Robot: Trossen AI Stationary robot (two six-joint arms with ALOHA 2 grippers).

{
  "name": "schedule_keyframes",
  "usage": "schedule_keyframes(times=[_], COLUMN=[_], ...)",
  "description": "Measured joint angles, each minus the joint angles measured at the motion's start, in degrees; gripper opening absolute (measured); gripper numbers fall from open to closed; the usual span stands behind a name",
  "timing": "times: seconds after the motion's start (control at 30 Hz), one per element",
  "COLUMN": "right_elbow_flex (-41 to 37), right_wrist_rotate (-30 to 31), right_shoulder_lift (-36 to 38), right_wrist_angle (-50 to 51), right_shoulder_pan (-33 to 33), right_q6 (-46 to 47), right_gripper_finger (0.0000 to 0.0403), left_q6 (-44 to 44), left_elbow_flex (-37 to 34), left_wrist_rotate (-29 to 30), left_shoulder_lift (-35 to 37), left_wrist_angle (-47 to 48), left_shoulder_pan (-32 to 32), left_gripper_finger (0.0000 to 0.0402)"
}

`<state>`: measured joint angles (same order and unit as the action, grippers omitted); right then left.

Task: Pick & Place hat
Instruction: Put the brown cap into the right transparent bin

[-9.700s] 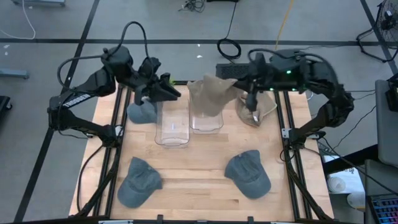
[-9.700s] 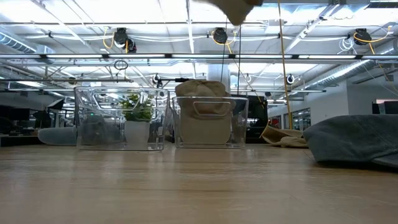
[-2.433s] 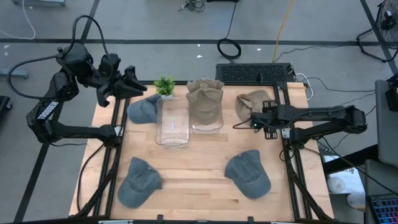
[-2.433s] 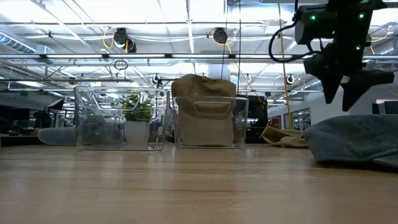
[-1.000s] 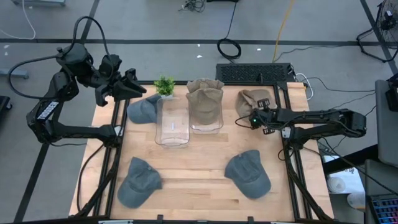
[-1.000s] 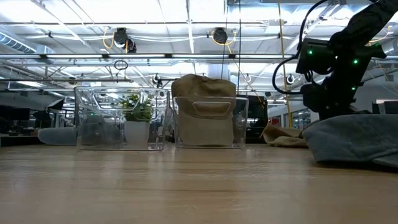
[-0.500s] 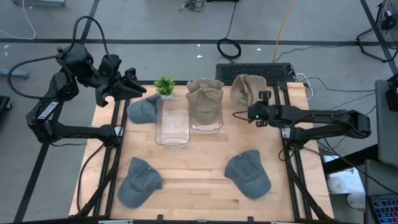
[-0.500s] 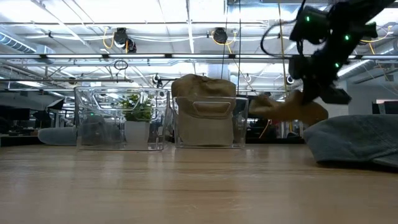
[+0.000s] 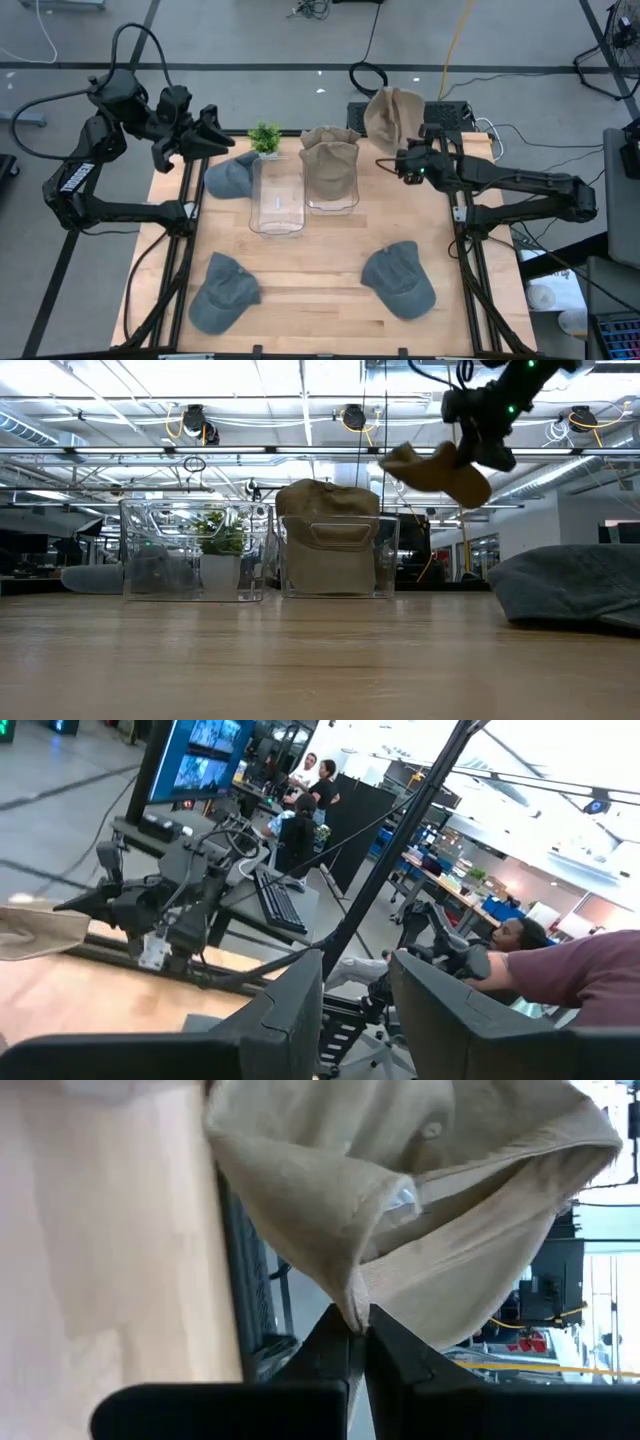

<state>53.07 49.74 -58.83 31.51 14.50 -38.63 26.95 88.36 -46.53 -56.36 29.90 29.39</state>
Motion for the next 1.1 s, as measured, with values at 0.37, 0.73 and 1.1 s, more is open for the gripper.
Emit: schedule_keyframes(times=[0.37, 0.73, 1.1], right_elbow_flex=[10.42, 15.56, 15.74], right_wrist_rotate=[-4.94, -18.39, -41.30], right_shoulder_lift=[0.01, 0.00, 0.00], right_wrist_angle=[-5.96, -12.16, -30.56], right_shoulder_pan=[-1.39, -6.56, -10.29], right_q6=[0.34, 6.73, 17.00], right_gripper_finger=[0.0000, 0.0000, 0.0000], left_q6=[-8.95, -10.79, -9.33], left_elbow_flex=[0.00, 0.00, 0.00], left_wrist_rotate=[3.69, 12.46, 12.64], left_shoulder_lift=[0.00, 0.02, 0.02], left_wrist_angle=[-0.26, -0.45, -0.43], left_shoulder_pan=[0.00, 0.06, 1.55], left_gripper_finger=[0.0129, 0.0134, 0.0246])
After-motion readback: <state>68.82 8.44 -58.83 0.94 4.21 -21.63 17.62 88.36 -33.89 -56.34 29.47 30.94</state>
